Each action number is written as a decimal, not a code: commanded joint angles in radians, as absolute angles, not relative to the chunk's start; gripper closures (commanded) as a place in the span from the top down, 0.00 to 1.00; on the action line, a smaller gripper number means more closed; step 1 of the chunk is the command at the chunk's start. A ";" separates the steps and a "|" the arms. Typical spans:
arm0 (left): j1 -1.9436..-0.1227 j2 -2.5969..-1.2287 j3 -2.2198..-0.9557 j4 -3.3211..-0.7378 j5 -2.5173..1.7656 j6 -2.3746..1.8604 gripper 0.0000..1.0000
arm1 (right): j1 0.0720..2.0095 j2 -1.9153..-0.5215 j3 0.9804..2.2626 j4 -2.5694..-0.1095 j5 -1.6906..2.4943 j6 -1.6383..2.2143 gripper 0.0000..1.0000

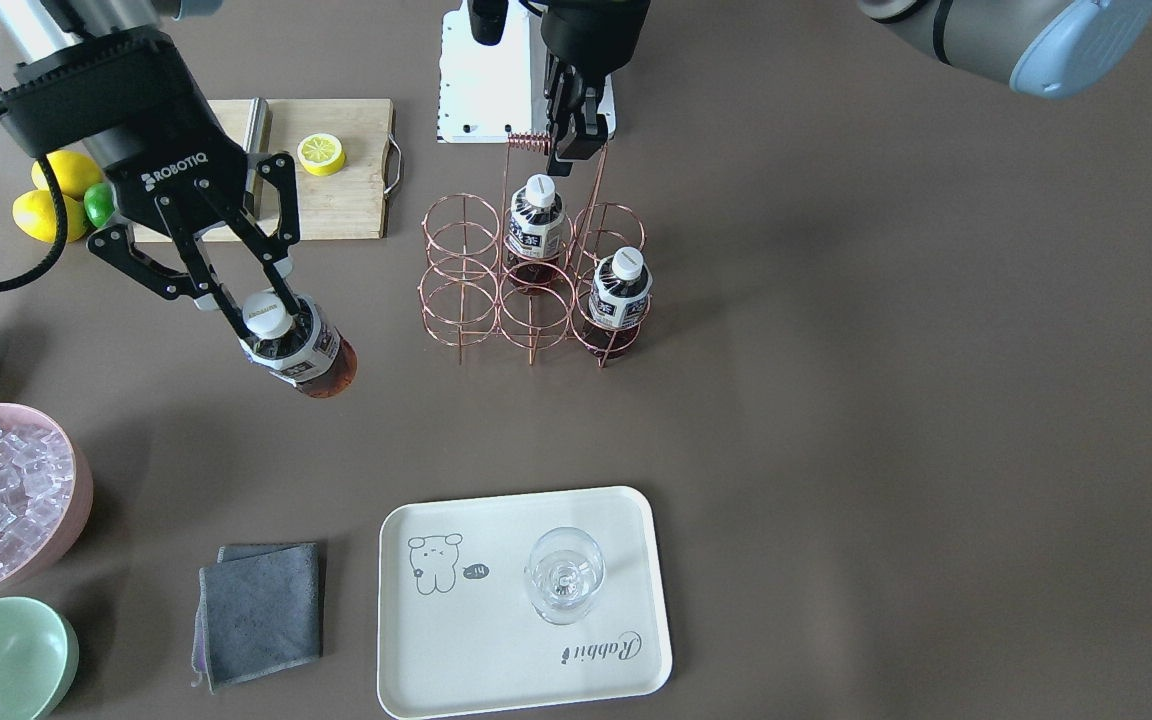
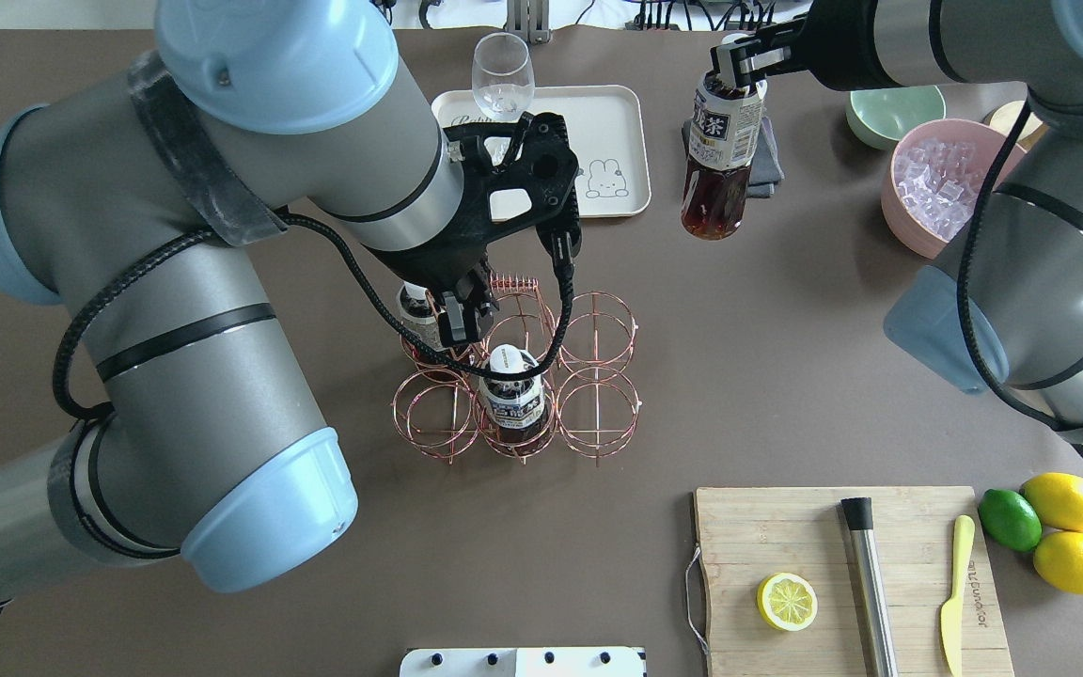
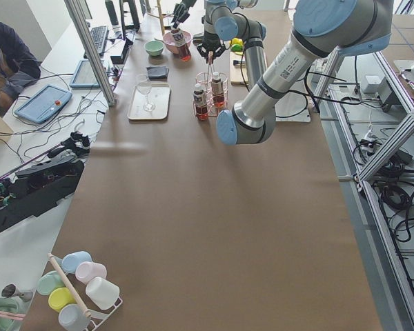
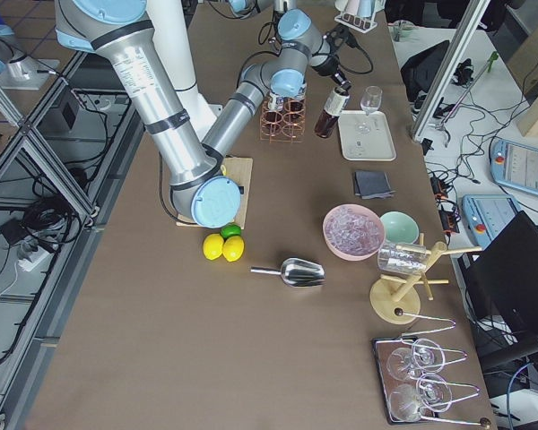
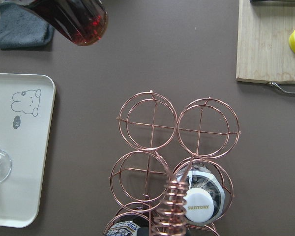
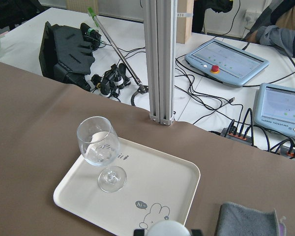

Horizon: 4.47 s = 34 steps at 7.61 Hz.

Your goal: Take tea from basket to plate

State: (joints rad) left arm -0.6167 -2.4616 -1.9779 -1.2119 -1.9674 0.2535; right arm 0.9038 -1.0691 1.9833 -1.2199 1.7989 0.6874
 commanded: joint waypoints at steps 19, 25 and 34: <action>-0.618 -2.461 -1.982 -1.212 -1.937 0.255 0.00 | 0.746 -0.792 1.226 -0.641 1.351 0.833 0.66; -0.661 -2.464 -2.000 -1.184 -1.936 0.259 0.00 | 0.745 -0.807 1.291 -0.647 1.382 0.821 1.00; -1.024 -2.335 -2.039 -1.097 -2.058 0.585 0.00 | 0.851 -1.377 2.048 -1.388 1.641 0.834 1.00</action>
State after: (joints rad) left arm -0.9113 -2.4030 -2.0384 -1.1010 -1.9961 0.4525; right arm 0.8156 -1.2380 1.9961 -1.3204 1.5545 0.8345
